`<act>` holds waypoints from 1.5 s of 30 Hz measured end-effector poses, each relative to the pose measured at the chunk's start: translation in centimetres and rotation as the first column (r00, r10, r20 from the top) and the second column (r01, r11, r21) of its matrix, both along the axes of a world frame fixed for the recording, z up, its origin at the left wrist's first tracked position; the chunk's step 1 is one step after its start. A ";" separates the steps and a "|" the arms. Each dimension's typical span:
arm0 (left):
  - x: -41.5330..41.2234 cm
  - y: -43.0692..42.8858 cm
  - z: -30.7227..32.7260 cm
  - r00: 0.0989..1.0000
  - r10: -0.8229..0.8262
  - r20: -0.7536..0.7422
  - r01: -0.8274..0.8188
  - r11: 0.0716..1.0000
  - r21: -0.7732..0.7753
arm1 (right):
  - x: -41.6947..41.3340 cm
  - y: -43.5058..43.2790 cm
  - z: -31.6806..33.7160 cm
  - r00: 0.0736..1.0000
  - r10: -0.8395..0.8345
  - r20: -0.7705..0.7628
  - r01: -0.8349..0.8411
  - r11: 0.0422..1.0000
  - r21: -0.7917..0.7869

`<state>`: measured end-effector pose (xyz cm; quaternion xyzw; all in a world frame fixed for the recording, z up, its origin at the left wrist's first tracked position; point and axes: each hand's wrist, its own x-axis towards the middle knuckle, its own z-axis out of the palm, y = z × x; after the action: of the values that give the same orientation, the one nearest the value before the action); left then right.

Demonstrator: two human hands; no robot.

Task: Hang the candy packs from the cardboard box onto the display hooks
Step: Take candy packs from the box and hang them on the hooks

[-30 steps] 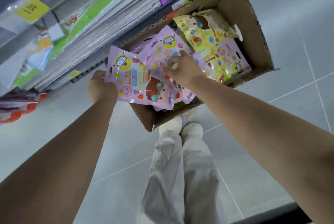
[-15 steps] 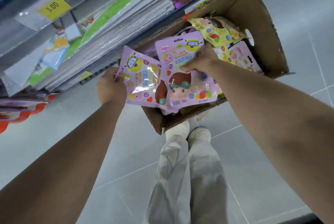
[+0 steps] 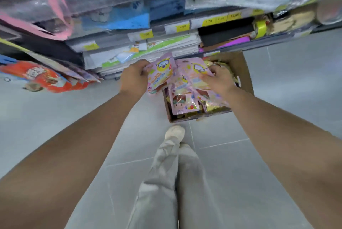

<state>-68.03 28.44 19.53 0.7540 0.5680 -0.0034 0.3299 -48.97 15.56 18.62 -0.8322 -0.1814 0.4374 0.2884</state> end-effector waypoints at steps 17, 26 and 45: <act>-26.2 5.9 21.9 0.976 0.104 0.190 -0.123 0.988 0.093 | -23.5 11.5 23.7 0.937 0.320 -0.137 -0.301 0.943 0.143; -35.4 15.7 19.6 0.980 0.063 0.186 -0.079 0.994 0.080 | -31.2 16.8 20.9 0.986 0.053 -0.157 -0.041 0.996 0.079; -29.1 26.4 4.8 0.994 -0.056 0.096 0.062 0.997 -0.053 | -35.0 26.9 7.5 0.961 0.267 -0.070 -0.266 0.964 0.026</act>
<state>-97.10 54.86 24.35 0.7602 0.5290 0.0065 0.3771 -84.01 42.47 26.11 -0.7814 -0.2844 0.5009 0.2400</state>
